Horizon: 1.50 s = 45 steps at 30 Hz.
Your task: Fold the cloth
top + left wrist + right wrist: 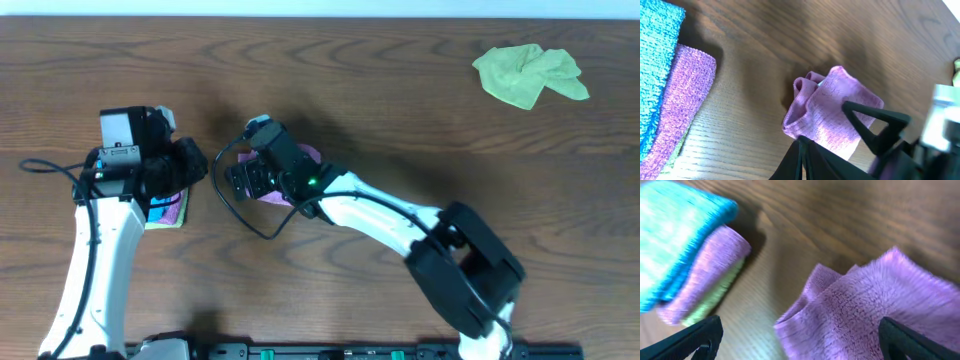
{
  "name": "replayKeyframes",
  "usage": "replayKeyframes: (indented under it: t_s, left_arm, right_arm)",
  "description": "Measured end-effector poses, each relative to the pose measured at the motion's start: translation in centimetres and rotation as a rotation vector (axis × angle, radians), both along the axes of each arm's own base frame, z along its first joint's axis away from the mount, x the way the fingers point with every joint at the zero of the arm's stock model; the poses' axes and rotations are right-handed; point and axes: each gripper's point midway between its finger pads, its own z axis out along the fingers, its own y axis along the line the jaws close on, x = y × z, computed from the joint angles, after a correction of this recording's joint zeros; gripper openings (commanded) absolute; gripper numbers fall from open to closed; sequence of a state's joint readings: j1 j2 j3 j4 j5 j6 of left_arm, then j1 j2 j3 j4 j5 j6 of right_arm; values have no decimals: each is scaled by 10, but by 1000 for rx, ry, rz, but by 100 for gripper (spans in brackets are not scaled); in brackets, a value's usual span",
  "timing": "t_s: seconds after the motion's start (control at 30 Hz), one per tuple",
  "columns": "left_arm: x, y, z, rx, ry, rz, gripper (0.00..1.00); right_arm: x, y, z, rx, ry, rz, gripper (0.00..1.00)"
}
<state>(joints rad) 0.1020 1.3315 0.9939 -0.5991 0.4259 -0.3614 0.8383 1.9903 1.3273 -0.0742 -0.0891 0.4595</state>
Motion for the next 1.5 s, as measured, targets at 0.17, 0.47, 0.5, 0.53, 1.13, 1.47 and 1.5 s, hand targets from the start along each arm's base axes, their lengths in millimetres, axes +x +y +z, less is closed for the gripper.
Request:
replayKeyframes:
  t_s: [0.17,0.47,0.5,0.53,1.13,1.47,1.5]
  left_arm:
    - [-3,0,7,2,-17,-1,14]
    - [-9,-11,11,-54,-10,-34,44]
    - [-9,-12,13,-58,-14,-36,45]
    - [-10,-12,16,-61,-26,-38,46]
    - [-34,-18,56,-70,-125,-47,47]
    - [-43,-25,76,-90,-190,-71,47]
    - [-45,-25,79,-91,-199,-73,47]
  right_arm:
    - [3,-22,48,19,-30,-37,99]
    - [6,-122,110,-73,-16,-157,99]
    - [2,-135,114,-92,-6,-168,99]
    - [-3,-156,121,-119,7,-189,99]
    - [-118,-294,130,-131,-126,-387,99]
    - [-158,-344,81,-17,-209,-598,99]
    - [-159,-349,77,-16,-218,-619,99]
